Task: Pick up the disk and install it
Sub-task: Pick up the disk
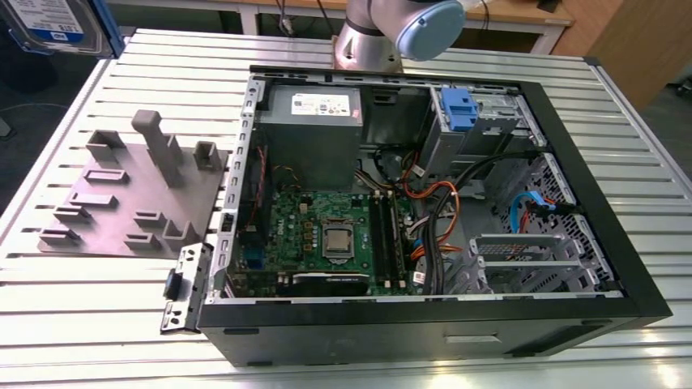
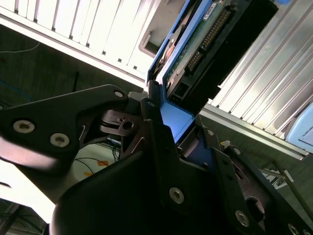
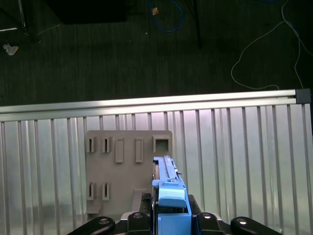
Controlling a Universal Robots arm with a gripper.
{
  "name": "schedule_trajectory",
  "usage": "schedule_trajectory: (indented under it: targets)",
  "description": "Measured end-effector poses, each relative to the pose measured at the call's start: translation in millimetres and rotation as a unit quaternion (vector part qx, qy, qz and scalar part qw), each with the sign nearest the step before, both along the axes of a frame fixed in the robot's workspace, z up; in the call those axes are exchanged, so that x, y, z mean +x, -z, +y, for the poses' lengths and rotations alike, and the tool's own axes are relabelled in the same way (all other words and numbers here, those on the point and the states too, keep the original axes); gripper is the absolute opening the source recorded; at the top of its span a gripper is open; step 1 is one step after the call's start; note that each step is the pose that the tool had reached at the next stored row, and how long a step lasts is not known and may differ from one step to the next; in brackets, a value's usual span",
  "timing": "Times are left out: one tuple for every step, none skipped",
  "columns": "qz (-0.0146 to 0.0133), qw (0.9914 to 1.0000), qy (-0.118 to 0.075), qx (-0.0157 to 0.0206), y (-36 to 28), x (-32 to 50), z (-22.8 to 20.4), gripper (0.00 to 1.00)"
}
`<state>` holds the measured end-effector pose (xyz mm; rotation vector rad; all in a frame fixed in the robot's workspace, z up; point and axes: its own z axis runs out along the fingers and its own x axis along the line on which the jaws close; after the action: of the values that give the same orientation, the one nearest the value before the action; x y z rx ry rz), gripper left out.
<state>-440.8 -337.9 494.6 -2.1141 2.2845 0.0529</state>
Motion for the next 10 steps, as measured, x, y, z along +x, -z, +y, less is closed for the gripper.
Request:
schedule_trajectory:
  targets:
    - [0.0001, 1.00000, 0.000, 0.0000, 0.0, 0.4, 0.0, 0.36]
    - [0.0000, 1.00000, 0.000, 0.0000, 0.0, 0.8, 0.0, 0.36]
    - [0.0000, 1.00000, 0.000, 0.0000, 0.0, 0.9, 0.0, 0.36]
    - [0.0000, 1.00000, 0.000, 0.0000, 0.0, 0.9, 0.0, 0.36]
    - [0.0000, 1.00000, 0.000, 0.0000, 0.0, 0.9, 0.0, 0.36]
    - [0.0000, 1.00000, 0.000, 0.0000, 0.0, 1.1, 0.0, 0.36]
    - [0.0001, 1.00000, 0.000, 0.0000, 0.0, 1.2, 0.0, 0.36]
    - [0.0000, 1.00000, 0.000, 0.0000, 0.0, 1.3, 0.0, 0.36]
    - [0.0000, 1.00000, 0.000, 0.0000, 0.0, 1.5, 0.0, 0.36]
    - [0.0000, 1.00000, 0.000, 0.0000, 0.0, 1.7, 0.0, 0.36]
